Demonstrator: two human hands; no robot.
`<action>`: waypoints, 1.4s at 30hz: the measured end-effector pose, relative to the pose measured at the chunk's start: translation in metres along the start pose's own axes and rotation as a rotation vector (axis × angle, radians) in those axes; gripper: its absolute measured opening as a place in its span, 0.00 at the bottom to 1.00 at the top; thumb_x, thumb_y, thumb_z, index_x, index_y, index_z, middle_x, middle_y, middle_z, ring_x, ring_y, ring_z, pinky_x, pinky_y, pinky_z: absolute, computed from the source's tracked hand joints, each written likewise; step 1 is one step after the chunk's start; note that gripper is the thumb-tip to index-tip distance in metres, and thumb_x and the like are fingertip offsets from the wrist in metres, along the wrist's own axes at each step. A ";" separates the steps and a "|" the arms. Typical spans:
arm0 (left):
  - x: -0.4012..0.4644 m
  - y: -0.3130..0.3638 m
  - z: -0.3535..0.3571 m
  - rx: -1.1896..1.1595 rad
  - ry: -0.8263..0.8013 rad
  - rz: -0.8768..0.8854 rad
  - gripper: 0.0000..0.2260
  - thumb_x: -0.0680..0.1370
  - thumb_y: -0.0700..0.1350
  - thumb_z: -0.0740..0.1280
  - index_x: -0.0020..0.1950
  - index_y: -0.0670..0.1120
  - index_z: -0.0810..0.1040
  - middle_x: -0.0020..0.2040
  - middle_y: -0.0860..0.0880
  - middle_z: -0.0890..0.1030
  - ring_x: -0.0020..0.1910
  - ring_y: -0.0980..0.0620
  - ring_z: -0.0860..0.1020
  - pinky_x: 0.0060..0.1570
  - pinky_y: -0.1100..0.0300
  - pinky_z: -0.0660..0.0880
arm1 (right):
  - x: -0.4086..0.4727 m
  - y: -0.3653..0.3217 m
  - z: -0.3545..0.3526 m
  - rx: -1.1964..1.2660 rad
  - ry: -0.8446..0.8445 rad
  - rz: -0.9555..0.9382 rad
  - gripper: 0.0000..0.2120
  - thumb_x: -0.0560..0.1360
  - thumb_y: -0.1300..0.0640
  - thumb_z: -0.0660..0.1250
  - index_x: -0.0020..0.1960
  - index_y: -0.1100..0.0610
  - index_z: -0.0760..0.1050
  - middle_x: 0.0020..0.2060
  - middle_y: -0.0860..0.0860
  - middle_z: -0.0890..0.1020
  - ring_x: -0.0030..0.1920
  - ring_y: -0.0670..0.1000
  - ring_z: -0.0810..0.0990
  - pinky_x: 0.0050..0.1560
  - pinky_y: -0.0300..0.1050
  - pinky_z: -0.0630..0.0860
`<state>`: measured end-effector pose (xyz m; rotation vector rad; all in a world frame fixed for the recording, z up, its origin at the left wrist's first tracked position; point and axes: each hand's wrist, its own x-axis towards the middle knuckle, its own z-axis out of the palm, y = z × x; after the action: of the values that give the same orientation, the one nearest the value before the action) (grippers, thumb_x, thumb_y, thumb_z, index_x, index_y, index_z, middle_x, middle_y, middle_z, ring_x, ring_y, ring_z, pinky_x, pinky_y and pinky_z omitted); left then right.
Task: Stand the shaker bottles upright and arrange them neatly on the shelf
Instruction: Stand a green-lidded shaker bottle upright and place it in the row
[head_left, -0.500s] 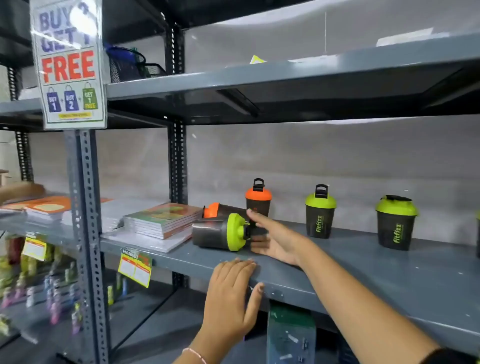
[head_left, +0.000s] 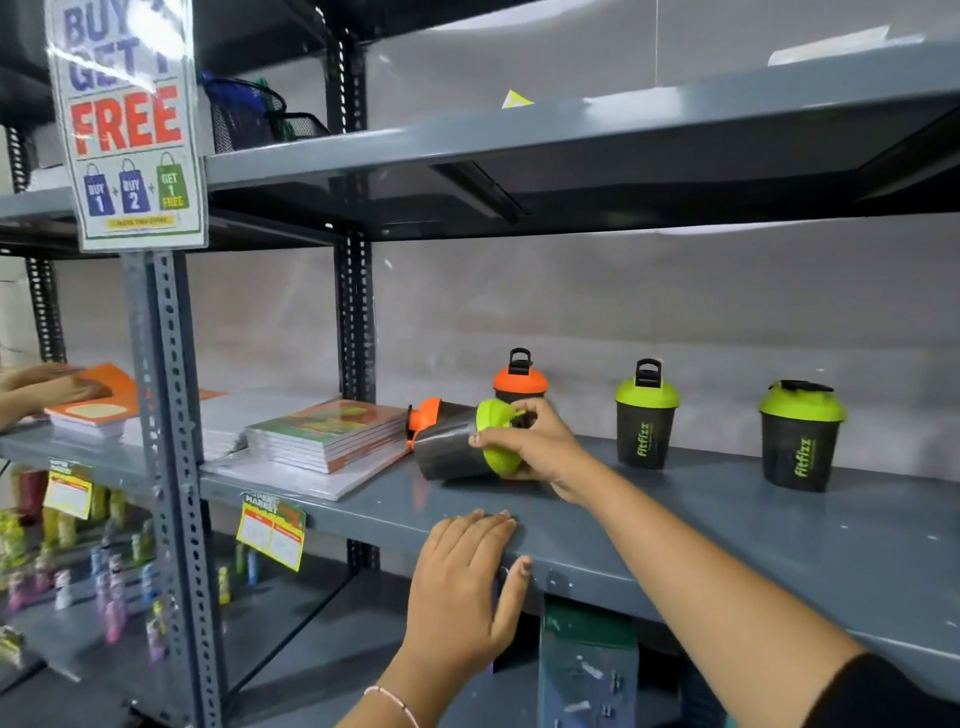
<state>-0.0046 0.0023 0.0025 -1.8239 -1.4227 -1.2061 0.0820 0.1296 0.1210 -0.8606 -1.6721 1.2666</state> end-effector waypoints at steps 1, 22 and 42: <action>0.000 0.001 -0.001 -0.005 -0.002 -0.017 0.19 0.81 0.55 0.55 0.59 0.46 0.80 0.59 0.52 0.81 0.58 0.49 0.77 0.61 0.53 0.70 | -0.003 -0.010 -0.007 -0.009 0.030 -0.039 0.35 0.58 0.52 0.83 0.60 0.51 0.70 0.55 0.53 0.78 0.52 0.50 0.81 0.41 0.49 0.84; 0.016 0.031 0.004 0.029 -0.213 -0.144 0.30 0.81 0.62 0.46 0.58 0.47 0.82 0.56 0.51 0.84 0.56 0.49 0.80 0.60 0.52 0.71 | -0.067 -0.101 -0.157 -0.982 0.109 0.200 0.34 0.59 0.52 0.82 0.62 0.47 0.72 0.60 0.52 0.73 0.56 0.56 0.76 0.37 0.45 0.78; 0.012 0.033 0.004 0.007 -0.124 -0.154 0.25 0.81 0.58 0.52 0.55 0.45 0.84 0.54 0.48 0.85 0.55 0.48 0.81 0.60 0.52 0.73 | -0.061 -0.115 -0.164 -1.267 0.184 0.325 0.27 0.66 0.36 0.75 0.41 0.60 0.73 0.39 0.54 0.77 0.37 0.56 0.77 0.40 0.44 0.73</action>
<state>0.0287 0.0015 0.0148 -1.8404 -1.6604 -1.1761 0.2535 0.1095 0.2406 -1.9510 -2.1637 0.1201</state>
